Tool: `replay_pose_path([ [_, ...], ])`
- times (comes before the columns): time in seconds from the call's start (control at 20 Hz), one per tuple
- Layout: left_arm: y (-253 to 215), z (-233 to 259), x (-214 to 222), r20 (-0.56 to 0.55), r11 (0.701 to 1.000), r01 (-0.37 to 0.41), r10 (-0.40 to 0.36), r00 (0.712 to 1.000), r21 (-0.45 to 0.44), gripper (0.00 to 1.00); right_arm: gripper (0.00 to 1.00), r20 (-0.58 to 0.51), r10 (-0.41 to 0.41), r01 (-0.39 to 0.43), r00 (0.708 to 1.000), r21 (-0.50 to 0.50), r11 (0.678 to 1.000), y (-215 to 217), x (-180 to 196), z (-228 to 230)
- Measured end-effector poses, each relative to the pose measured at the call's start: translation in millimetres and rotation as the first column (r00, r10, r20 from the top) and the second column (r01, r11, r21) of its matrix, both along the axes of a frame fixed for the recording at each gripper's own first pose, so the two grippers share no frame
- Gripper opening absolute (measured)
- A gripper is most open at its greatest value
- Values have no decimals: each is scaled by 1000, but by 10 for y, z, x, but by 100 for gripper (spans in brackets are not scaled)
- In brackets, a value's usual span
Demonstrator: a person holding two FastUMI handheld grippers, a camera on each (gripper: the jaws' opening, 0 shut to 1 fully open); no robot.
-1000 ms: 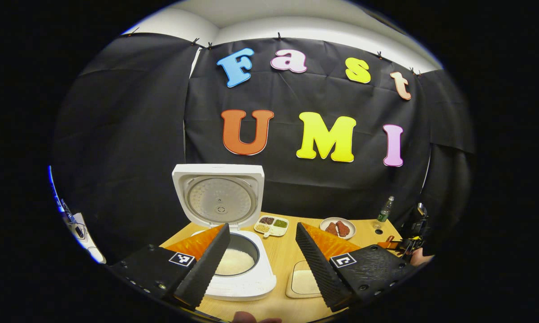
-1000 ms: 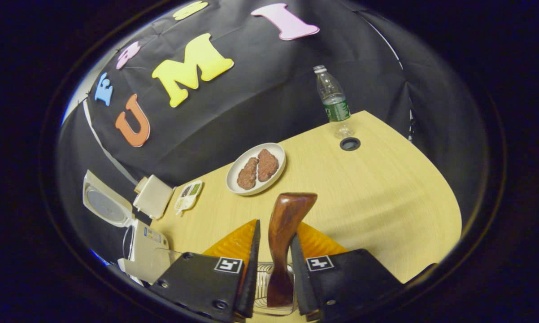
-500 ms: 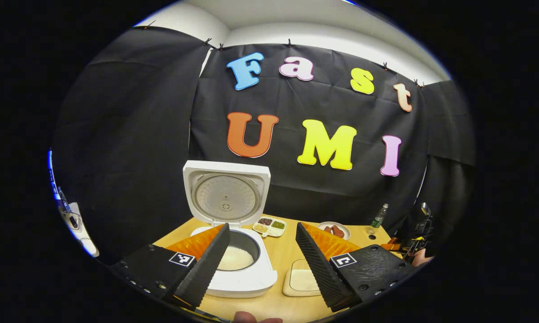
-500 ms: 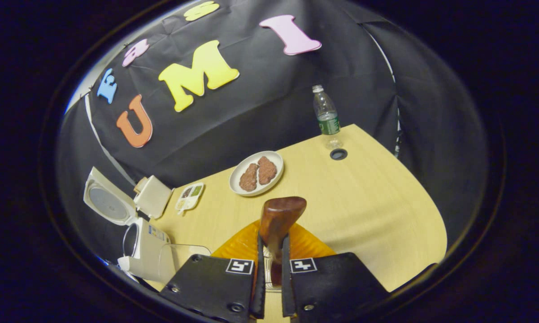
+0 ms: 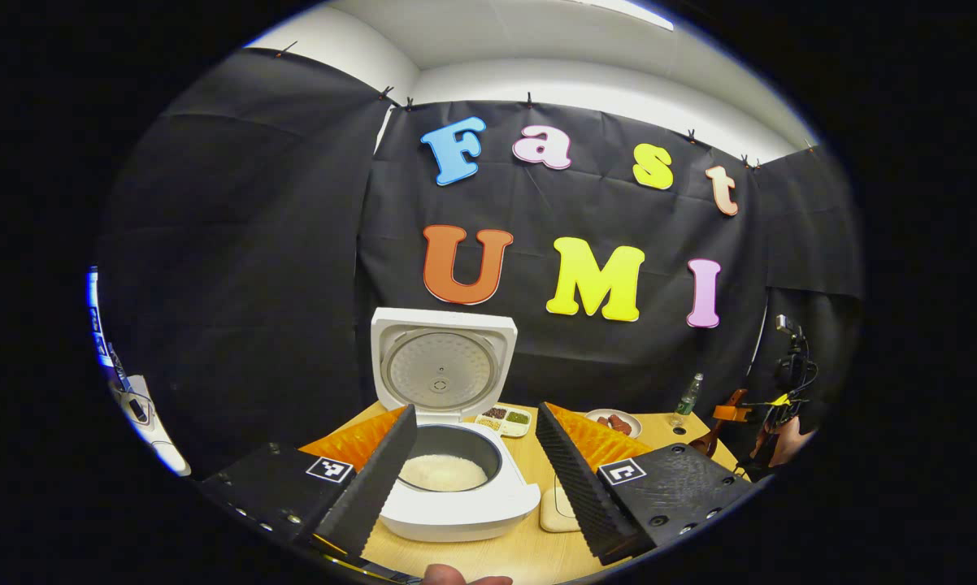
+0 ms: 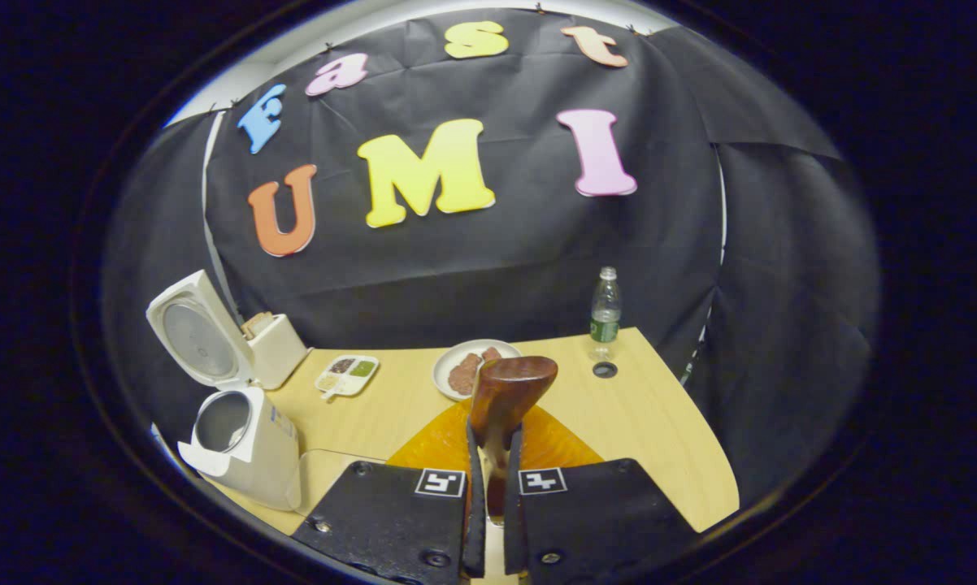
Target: Close the left gripper, press the button to open the rice cooker; take a wooden spoon from the chopstick holder with the right hand, scoop a spoonful of rice and pour it into the rice cooker, then put the wooden spoon back into the chopstick holder.
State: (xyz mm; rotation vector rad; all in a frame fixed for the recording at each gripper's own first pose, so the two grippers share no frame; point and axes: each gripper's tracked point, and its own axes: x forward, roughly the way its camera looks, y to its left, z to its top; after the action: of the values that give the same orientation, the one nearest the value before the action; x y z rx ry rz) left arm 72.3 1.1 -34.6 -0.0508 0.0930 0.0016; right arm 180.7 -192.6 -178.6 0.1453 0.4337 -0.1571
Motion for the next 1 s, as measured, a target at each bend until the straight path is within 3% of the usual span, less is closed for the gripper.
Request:
replay_pose_path([
  [0.25, 225, -33, -264, -2, 1000, -23, 23, 1000, 15, 94, 11, 41, 139, -138, 989, -15, 990, 927, -40, 108],
  [0.45, 400, -13, -431, -13, 998, -60, 60, 998, -10, 94, 11, 4, 180, -179, 984, -63, 982, 1348, 29, -328],
  [0.7, 560, -87, -605, -76, 996, -88, 87, 993, -9, 94, 11, -43, 156, -161, 987, -220, 962, 1414, 138, -1064],
  [0.9, 650, -118, -656, -117, 994, -106, 107, 987, 18, 94, 10, 19, 127, -112, 992, -362, 925, 1388, 263, -1221],
  [1.0, 626, -131, -670, -128, 994, -103, 106, 986, 29, 94, 11, 28, 130, -111, 991, -369, 923, 1446, 326, -1340],
])
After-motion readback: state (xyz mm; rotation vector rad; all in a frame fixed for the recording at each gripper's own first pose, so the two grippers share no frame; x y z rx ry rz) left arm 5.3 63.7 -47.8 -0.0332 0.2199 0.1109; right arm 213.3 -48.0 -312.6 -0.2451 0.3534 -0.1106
